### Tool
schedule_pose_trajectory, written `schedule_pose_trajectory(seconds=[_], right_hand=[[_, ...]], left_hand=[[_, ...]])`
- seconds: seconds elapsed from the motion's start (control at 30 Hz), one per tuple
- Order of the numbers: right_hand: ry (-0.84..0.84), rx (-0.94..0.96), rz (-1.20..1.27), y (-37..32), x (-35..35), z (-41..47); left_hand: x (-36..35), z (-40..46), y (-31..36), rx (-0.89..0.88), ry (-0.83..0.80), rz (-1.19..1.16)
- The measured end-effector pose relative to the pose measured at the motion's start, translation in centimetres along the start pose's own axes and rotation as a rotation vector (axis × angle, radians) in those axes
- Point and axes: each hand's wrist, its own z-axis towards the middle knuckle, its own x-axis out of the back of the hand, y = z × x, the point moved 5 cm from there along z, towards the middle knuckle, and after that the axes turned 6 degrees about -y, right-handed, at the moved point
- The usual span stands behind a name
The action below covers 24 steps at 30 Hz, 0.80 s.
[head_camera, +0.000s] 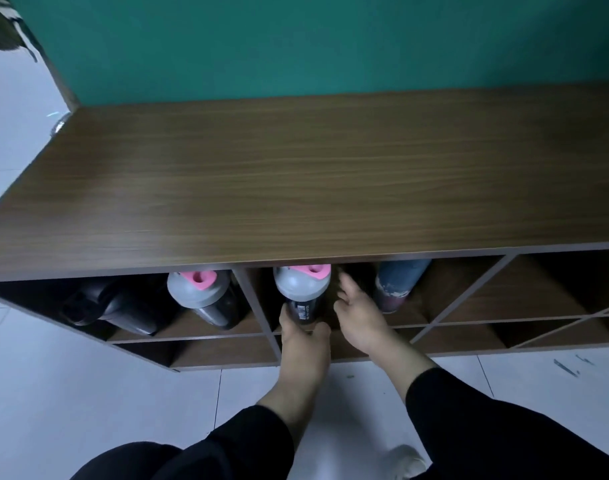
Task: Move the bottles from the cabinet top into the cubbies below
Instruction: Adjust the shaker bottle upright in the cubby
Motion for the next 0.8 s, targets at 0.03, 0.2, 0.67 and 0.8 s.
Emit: schedule_pose_trajectory(seconds=[0.03,0.2,0.67,0.8], right_hand=[[-0.017,0.018,0.005,0.0,-0.8,0.4],[0.035,0.029,0.14,0.2,-2.9,0.9],[0.119,0.037,0.129,-0.5,-2.0,-1.8],[0.112,0.017,0.106,-0.1,-2.0,-2.0]], left_hand=[[0.3,0.0,0.2,-0.045,-0.013,-0.016],[1.5,0.5,1.5,-0.1,-0.089,-0.031],[2.0,2.9,1.9,-0.083,-0.162,-0.013],[1.9,3.2,1.7,-0.085,-0.162,-0.009]])
